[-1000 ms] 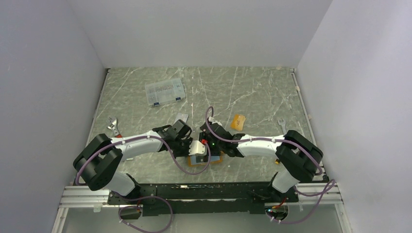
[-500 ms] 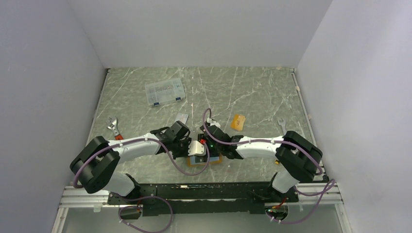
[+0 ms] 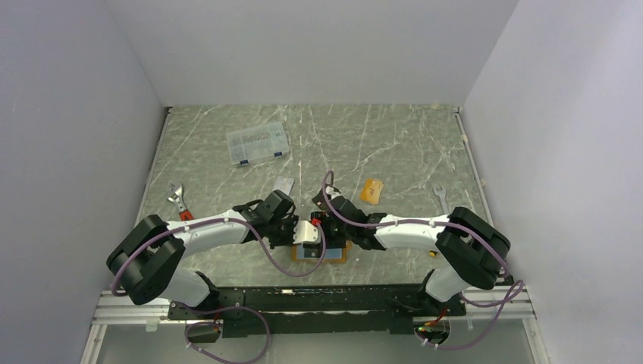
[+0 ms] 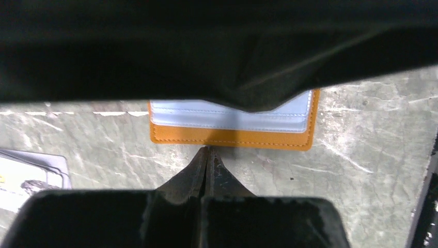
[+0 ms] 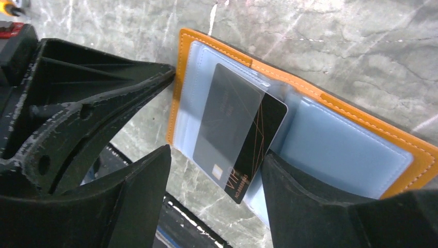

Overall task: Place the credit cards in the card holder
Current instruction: Insert the credit card into the card holder.

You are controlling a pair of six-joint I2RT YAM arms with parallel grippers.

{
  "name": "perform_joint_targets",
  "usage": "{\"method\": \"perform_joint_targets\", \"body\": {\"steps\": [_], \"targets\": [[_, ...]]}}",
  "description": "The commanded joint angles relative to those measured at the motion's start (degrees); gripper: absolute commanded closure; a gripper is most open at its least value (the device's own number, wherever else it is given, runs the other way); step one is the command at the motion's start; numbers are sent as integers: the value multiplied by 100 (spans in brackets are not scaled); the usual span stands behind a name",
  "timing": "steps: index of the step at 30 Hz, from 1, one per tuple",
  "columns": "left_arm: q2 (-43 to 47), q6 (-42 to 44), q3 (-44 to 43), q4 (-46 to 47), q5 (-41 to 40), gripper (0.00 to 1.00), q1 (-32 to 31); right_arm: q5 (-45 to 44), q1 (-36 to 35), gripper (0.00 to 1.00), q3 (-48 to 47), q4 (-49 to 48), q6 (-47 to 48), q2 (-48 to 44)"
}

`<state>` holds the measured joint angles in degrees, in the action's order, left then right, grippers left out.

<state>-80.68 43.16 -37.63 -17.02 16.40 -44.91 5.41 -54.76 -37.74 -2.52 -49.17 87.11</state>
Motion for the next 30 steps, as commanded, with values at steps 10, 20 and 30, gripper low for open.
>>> {"method": "perform_joint_targets", "body": {"steps": [10,20,30], "targets": [[42,287,-51,183,-348,100,-67,108,310,28,-295,1516,186,-206],[439,-190,-751,-662,122,100,193,-445,291,34,105,1050,-589,-395],[170,-1332,-554,-333,558,98,-351,-1510,280,34,21,1445,-1500,-364]]}}
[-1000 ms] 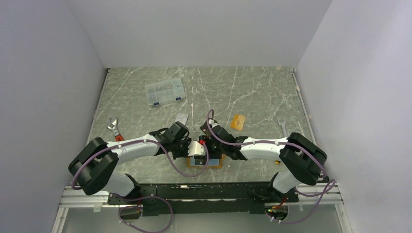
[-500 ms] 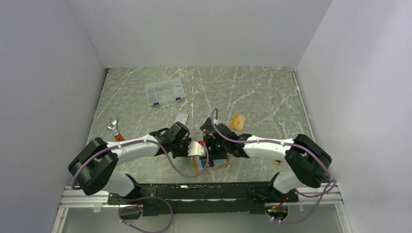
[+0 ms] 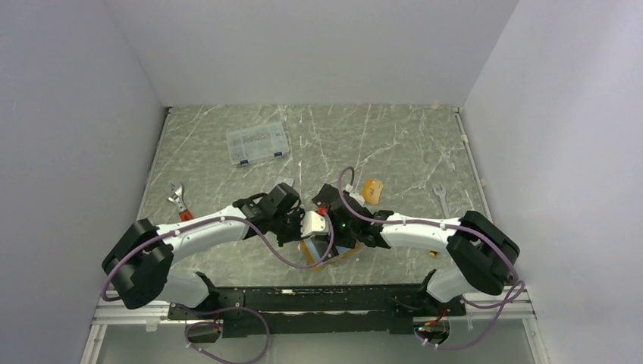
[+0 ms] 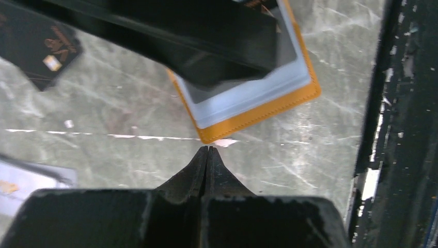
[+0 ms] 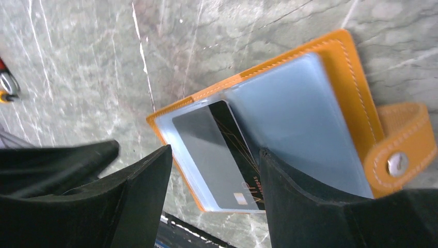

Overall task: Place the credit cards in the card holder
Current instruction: Insert the credit card into the card holder.

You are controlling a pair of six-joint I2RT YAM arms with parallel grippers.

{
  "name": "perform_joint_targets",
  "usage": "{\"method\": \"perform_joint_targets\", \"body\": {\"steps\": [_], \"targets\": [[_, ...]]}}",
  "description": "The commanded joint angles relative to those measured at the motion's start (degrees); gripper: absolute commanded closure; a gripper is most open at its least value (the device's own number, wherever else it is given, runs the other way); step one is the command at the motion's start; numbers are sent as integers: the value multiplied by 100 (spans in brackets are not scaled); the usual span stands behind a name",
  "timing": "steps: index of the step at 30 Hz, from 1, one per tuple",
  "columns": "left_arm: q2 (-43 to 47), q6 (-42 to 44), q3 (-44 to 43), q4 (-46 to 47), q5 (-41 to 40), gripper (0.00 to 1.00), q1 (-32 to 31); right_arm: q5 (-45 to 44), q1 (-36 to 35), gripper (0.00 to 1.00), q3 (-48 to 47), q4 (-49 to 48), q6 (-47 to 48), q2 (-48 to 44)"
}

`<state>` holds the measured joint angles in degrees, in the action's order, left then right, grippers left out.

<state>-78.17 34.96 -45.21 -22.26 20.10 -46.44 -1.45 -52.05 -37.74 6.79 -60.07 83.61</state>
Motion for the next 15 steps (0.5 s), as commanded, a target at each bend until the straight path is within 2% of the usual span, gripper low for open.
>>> {"method": "perform_joint_targets", "body": {"steps": [1,9,15], "targets": [[-115,-538,231,257,91,98,-264,-887,5,34,37,538,-494,-43],[-191,-471,141,184,-118,99,-841,-884,4,32,296,510,-581,-530],[-300,-415,138,286,-474,100,-1169,-736,19,37,378,428,-445,-835]]}}
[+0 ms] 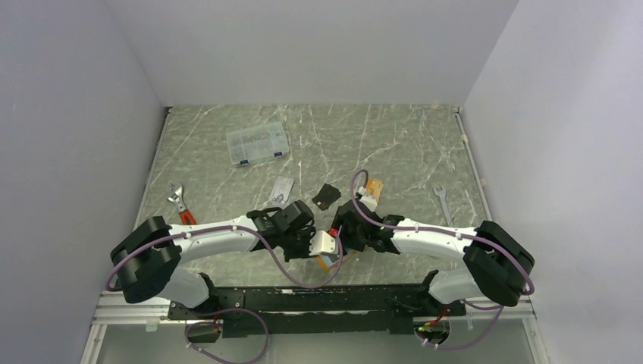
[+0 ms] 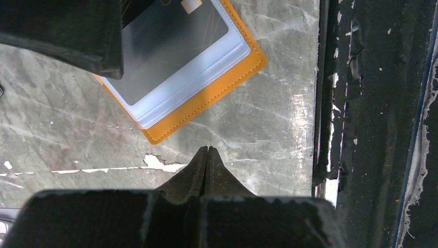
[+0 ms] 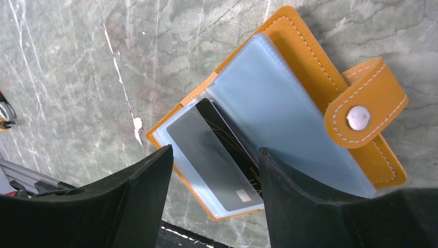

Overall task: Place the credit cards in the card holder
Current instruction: Insert the credit card into the card holder.

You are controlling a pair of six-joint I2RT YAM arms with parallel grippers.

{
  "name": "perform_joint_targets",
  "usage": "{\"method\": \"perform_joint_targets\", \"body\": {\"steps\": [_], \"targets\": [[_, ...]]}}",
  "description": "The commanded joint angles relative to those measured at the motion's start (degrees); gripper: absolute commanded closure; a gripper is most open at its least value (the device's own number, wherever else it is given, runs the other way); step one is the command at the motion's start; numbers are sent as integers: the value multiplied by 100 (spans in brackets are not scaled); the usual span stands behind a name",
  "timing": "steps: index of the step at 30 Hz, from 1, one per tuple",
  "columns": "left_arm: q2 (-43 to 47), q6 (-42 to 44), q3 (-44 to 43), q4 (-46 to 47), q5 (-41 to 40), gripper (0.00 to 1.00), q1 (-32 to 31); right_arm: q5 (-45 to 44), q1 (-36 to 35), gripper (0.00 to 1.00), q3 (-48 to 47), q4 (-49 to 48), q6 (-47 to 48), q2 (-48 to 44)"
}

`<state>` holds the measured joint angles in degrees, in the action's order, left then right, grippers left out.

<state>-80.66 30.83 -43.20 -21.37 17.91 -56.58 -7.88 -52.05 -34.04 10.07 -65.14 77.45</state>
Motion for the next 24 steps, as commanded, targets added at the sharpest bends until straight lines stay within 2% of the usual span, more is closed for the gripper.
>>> {"method": "perform_joint_targets", "body": {"steps": [1,3,9,14,20,24], "targets": [[-61,-2,-96,182,-302,100,-172,-129,11,40,-45,160,114,-230],[-68,15,-153,162,-375,100,-190,-146,11,46,-137,259,158,-216],[-131,93,-256,110,-362,100,-259,-435,31,52,-390,834,256,-466],[-298,164,-415,183,-477,100,-417,-626,216,71,-550,1140,538,-629],[-421,414,-403,292,-686,100,-605,-525,270,97,-687,951,695,-79],[-417,694,-131,504,-1002,100,-778,-412,268,100,-652,769,674,168]]}}
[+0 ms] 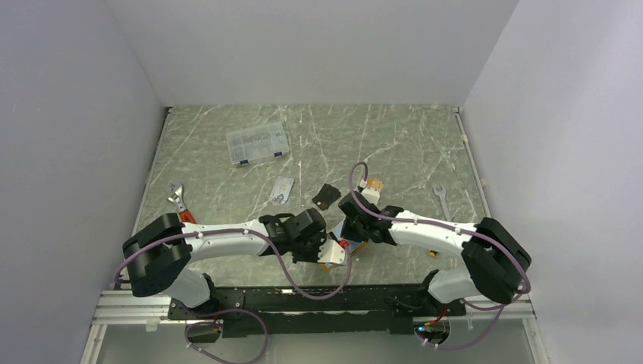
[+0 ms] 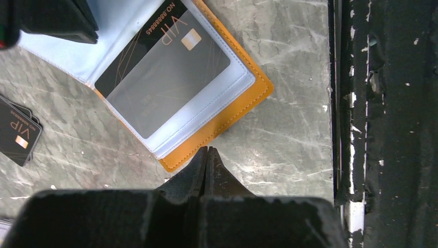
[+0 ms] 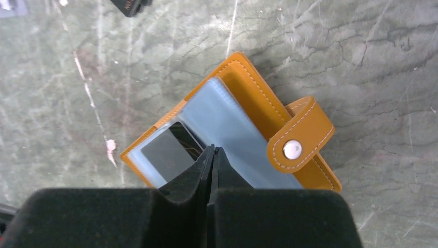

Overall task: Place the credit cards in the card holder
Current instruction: Insert the credit card into the card holder.

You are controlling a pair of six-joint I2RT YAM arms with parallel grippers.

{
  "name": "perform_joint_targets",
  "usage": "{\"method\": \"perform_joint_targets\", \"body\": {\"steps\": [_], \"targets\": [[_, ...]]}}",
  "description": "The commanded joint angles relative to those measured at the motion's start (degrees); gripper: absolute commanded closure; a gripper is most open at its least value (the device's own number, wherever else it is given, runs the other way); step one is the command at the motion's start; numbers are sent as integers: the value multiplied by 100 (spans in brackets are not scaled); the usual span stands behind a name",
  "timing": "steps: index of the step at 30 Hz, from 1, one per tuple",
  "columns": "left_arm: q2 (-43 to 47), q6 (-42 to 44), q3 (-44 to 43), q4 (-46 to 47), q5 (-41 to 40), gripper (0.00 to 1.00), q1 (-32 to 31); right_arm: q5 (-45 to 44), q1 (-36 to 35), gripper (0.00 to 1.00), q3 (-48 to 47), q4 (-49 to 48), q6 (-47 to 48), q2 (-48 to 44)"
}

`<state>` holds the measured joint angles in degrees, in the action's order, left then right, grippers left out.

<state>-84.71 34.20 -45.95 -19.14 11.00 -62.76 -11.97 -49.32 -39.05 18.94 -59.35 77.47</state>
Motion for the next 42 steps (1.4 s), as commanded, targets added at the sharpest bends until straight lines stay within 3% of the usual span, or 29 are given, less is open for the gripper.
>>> {"method": "perform_joint_targets", "body": {"steps": [1,29,34,38,42], "targets": [[-19,416,200,324,-391,100,-189,-3,14,100,-150,-122,79,209],[-251,775,517,963,-1330,100,-344,944,-196,100,516,-1004,-115,131],[-190,816,434,911,-1309,100,-138,1090,-201,100,390,-849,-5,23],[-43,841,347,679,-1154,100,227,851,23,100,162,-104,131,-427],[87,887,398,585,-1153,100,442,661,486,79,29,295,469,-956]]}}
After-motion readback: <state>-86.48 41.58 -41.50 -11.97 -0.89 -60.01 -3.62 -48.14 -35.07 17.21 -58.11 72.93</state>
